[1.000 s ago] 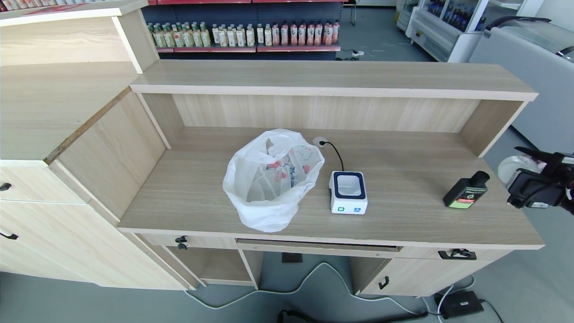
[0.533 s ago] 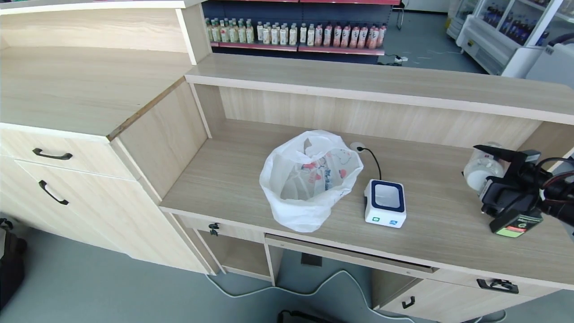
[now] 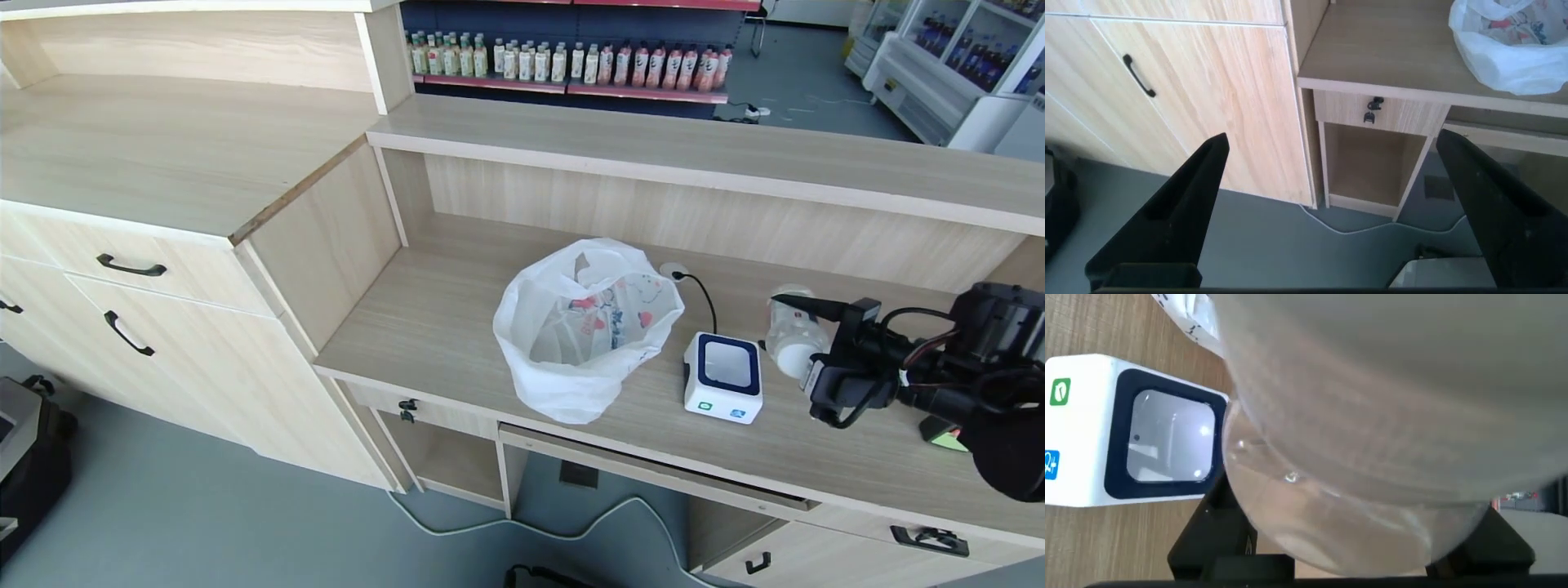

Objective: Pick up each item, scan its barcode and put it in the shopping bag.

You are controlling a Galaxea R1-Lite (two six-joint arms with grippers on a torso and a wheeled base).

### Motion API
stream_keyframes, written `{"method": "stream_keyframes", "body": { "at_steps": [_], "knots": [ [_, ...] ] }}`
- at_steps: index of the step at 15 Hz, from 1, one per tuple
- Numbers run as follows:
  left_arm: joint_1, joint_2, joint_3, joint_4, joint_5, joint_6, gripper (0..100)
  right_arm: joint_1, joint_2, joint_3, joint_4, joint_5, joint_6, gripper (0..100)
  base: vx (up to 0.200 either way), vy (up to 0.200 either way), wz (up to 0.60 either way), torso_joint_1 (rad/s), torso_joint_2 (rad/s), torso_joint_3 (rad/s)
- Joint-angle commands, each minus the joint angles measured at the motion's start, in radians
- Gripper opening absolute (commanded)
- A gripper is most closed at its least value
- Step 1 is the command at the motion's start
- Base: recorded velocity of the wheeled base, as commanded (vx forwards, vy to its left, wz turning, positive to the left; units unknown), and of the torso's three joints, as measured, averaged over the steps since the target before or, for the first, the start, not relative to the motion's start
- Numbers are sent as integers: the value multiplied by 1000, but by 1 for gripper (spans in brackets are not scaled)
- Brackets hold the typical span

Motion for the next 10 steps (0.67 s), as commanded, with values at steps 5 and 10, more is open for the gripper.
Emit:
{"method": "stream_keyframes", "body": {
  "at_steps": [5,10],
  "knots": [
    [0,0,0,-1,0,0,100,27,103,-4,-58,33,0,0,0,0,0,0,0,0],
    [0,0,0,-1,0,0,100,70,143,-2,-110,68,3,0,0,0,0,0,0,0]
  ]
}}
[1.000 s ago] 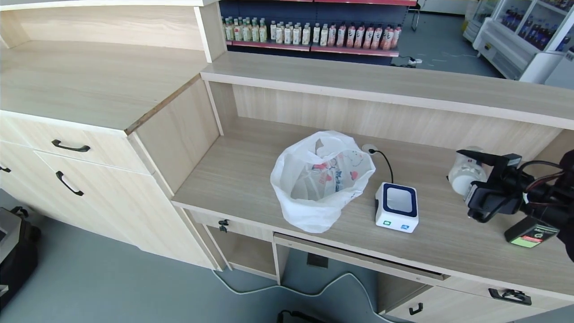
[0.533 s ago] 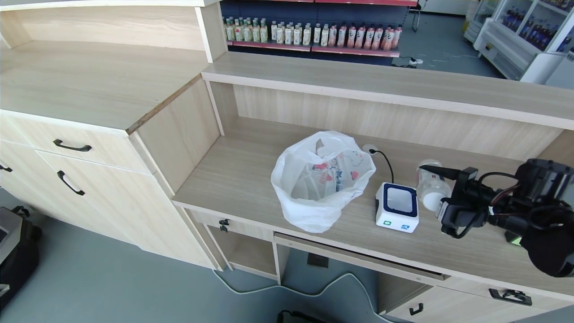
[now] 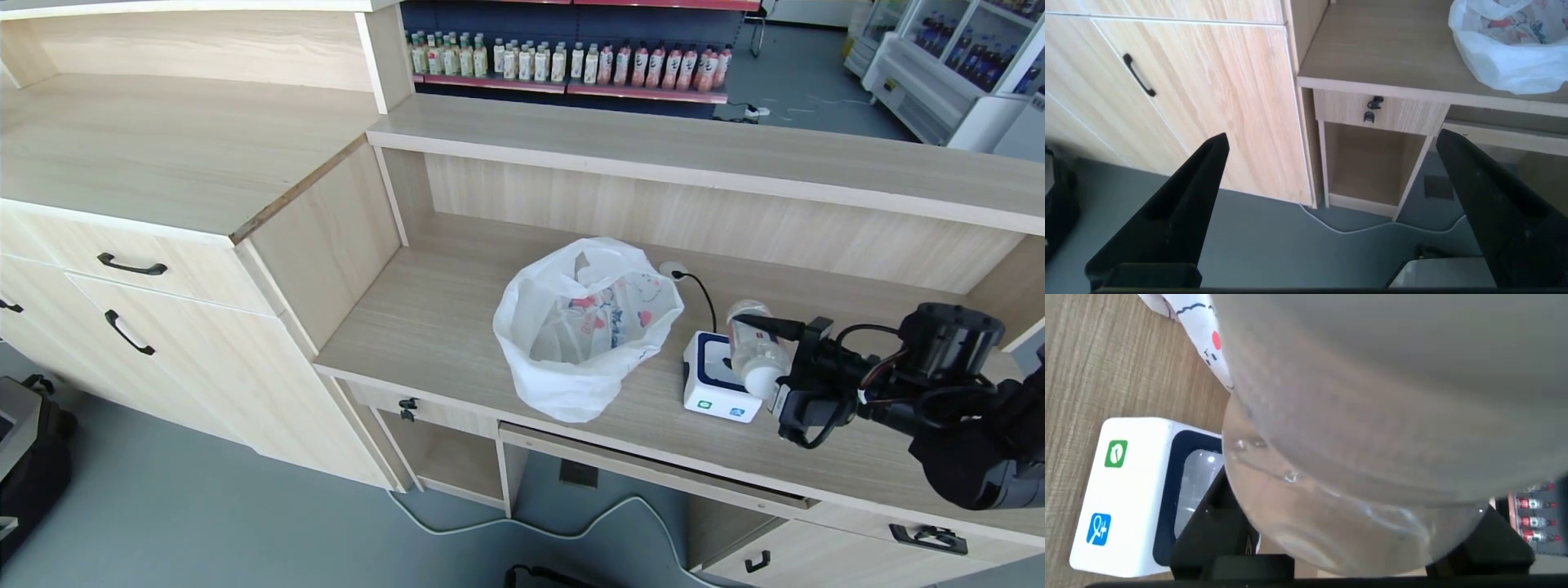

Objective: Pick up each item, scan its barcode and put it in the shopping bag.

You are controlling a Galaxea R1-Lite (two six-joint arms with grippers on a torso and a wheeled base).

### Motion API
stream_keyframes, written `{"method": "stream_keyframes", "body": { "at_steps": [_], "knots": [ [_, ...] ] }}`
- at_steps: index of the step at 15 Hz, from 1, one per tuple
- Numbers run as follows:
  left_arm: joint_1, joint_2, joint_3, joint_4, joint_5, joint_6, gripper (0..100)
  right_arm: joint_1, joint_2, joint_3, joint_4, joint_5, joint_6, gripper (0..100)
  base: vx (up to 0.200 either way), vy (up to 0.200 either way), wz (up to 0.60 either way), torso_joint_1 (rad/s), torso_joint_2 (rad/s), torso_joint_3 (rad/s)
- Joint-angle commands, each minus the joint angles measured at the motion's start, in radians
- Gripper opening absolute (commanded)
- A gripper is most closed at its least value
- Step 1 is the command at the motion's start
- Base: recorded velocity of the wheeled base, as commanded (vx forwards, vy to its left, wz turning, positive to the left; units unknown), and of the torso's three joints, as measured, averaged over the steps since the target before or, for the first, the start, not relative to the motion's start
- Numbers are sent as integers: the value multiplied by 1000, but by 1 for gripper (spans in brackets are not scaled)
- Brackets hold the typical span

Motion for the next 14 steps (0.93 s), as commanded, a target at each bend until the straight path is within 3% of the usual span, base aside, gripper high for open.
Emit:
{"method": "stream_keyframes", "body": {
  "at_steps": [1,14],
  "knots": [
    [0,0,0,0,0,0,100,19,17,5,2,13,-2,0,0,0,0,0,0,0],
    [0,0,0,0,0,0,100,27,94,-35,-43,47,1,0,0,0,0,0,0,0]
  ]
}}
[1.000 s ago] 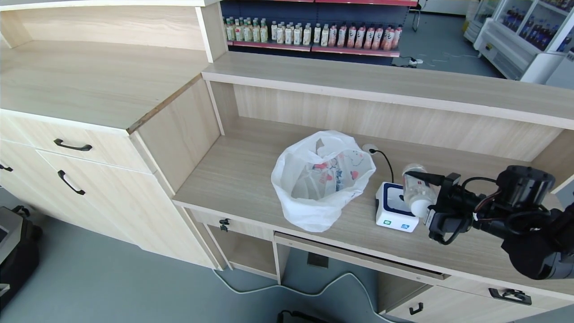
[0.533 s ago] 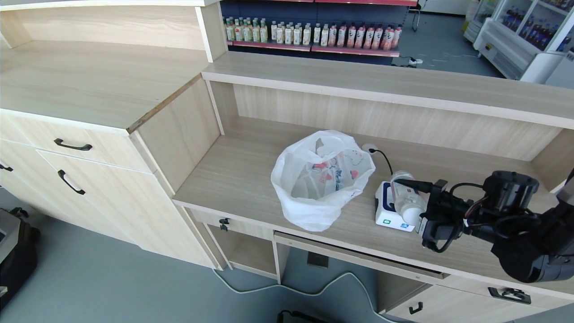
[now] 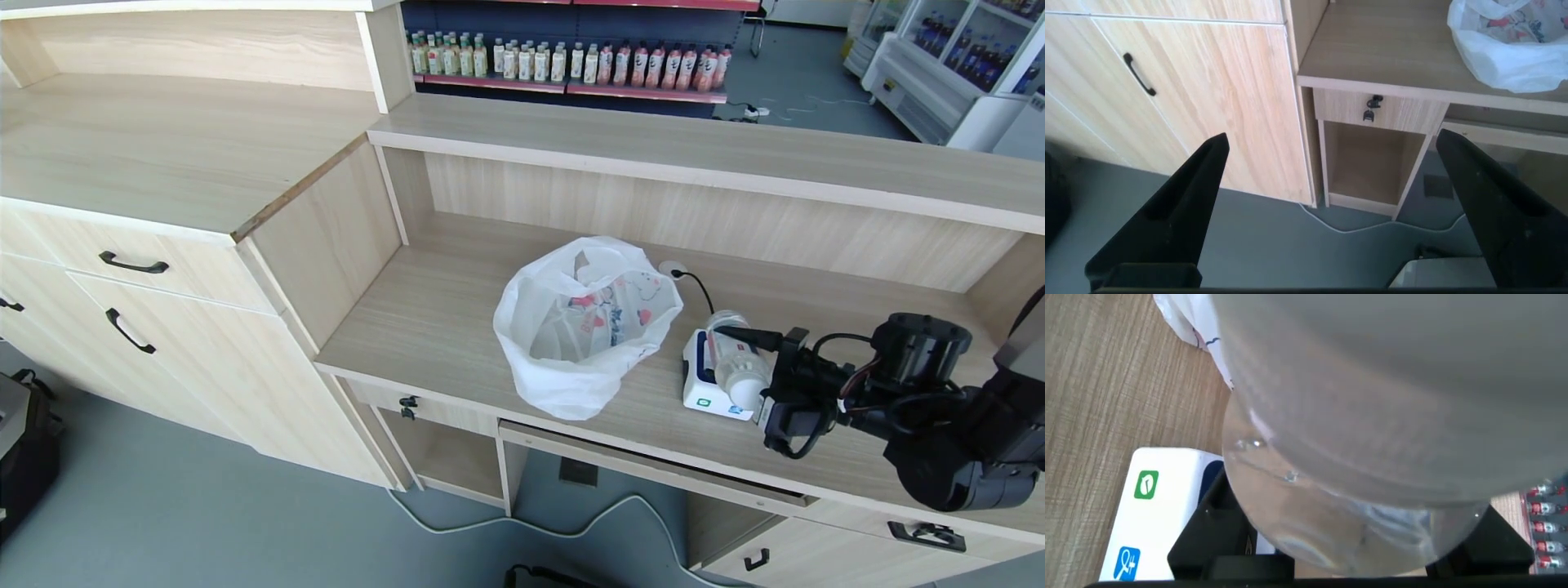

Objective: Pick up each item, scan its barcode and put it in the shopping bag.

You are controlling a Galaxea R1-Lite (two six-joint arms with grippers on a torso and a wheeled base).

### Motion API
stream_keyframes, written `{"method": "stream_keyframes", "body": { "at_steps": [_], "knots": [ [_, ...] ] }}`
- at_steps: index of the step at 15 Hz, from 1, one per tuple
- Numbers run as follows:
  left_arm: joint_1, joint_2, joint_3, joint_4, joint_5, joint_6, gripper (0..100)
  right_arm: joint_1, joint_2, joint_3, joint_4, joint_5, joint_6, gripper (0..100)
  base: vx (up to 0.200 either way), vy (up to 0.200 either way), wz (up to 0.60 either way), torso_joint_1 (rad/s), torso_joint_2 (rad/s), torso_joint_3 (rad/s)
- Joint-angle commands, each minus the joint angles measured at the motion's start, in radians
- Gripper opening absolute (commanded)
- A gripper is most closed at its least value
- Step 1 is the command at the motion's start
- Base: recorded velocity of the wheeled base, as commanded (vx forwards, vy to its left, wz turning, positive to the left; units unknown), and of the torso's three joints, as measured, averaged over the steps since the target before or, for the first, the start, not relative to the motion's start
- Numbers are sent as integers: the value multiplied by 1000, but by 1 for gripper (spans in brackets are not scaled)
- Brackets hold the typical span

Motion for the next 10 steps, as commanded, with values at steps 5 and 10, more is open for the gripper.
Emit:
{"method": "stream_keyframes", "body": {
  "at_steps": [5,10],
  "knots": [
    [0,0,0,-1,0,0,100,-12,56,-47,0,-1,55,0,0,0,0,0,0,0],
    [0,0,0,-1,0,0,100,-15,77,-85,0,0,62,0,0,0,0,0,0,0]
  ]
}}
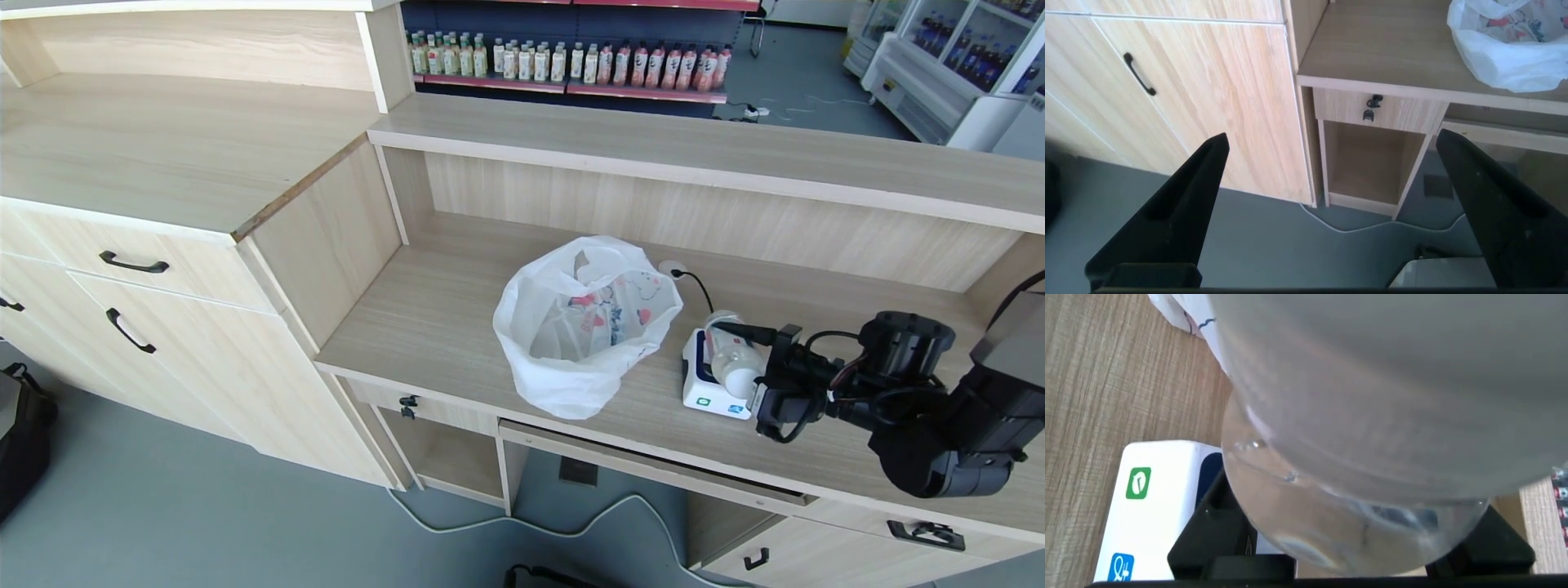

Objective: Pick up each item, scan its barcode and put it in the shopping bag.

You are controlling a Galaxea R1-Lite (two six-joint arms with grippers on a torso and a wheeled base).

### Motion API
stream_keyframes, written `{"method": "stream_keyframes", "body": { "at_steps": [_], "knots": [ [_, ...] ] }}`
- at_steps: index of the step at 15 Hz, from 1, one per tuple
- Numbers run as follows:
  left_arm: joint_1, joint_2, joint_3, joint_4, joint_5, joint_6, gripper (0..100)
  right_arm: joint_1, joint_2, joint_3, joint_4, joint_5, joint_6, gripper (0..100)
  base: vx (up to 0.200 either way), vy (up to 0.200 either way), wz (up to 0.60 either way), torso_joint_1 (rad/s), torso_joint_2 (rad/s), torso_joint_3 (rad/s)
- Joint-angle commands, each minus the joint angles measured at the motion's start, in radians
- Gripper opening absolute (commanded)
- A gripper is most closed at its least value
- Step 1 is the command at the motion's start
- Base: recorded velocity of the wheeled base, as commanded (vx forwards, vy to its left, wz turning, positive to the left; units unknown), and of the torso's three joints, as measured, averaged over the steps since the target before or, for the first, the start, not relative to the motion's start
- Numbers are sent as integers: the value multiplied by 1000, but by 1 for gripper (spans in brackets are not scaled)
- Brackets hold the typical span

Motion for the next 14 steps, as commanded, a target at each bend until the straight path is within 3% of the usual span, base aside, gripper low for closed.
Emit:
{"method": "stream_keyframes", "body": {
  "at_steps": [1,8,11,13,14],
  "knots": [
    [0,0,0,-1,0,0,100,0,12,-10,1,0,2,0,0,0,0,0,0,0],
    [0,0,0,-1,0,0,100,-2,14,-4,-4,-1,45,0,0,0,0,0,0,0],
    [0,0,0,-1,0,0,100,-59,-100,38,7,-24,212,0,0,0,0,0,0,0],
    [0,0,0,-1,0,0,100,-120,-262,52,10,-130,485,0,0,0,0,0,0,0],
    [0,0,0,-1,0,0,100,-129,-287,52,12,-164,540,0,0,0,0,0,0,0]
  ]
}}
